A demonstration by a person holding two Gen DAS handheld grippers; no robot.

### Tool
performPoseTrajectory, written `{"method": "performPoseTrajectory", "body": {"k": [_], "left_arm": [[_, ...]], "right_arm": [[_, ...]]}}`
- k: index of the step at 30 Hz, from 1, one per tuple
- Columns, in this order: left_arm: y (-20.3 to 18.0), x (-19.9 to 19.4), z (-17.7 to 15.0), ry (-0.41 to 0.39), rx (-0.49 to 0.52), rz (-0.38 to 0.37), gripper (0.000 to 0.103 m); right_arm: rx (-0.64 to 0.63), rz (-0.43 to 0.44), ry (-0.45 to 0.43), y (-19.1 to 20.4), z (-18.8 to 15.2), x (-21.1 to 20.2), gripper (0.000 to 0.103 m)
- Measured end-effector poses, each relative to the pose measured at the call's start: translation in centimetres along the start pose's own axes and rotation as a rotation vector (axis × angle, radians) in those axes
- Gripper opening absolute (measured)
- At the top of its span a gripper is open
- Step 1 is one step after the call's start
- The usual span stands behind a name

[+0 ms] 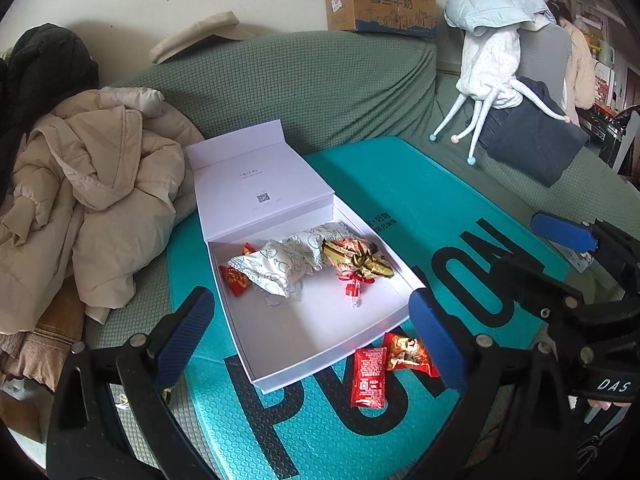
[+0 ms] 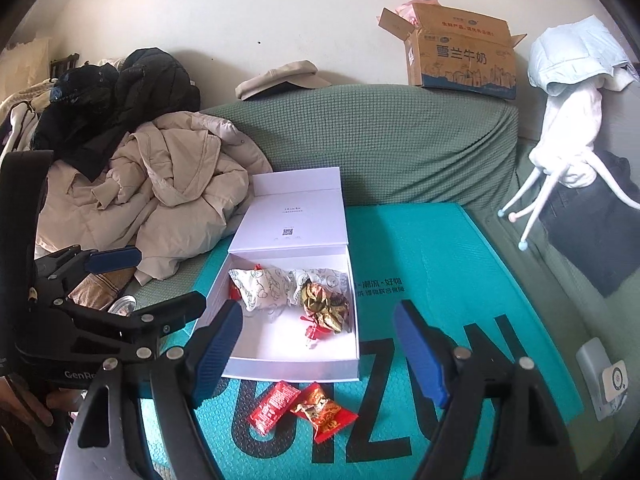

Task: Organize objects
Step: 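Withdraw both open tools from the box toward the red packets on the mat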

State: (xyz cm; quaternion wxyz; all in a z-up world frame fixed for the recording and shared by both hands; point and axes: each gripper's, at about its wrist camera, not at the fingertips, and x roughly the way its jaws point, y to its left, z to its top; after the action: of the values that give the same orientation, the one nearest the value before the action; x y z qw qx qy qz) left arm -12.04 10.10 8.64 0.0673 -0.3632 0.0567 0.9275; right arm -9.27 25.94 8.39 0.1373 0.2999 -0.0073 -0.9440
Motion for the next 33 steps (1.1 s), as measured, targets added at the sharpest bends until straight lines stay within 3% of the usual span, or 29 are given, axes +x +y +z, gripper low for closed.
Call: {"method": "performPoseTrajectory", "body": {"k": [14, 24, 33], "left_arm": [[-1.6, 3.6, -4.9, 0.121, 0.046, -0.046, 0.098], [-2.0, 6.8, -8.3, 0.231, 0.072, -0.029, 0.098], [-2.3, 9.1, -9.9, 0.277, 0.106, -0.029, 0.098]], "right_arm": [[0.055, -0.022, 0.102, -1.0, -5.7, 2.3, 0.079], [0.086, -0.051, 0.185, -1.3, -9.1, 4.7, 0.079], [0.146, -0.034, 0.24, -2.0, -11.0, 7.1, 0.079]]}}
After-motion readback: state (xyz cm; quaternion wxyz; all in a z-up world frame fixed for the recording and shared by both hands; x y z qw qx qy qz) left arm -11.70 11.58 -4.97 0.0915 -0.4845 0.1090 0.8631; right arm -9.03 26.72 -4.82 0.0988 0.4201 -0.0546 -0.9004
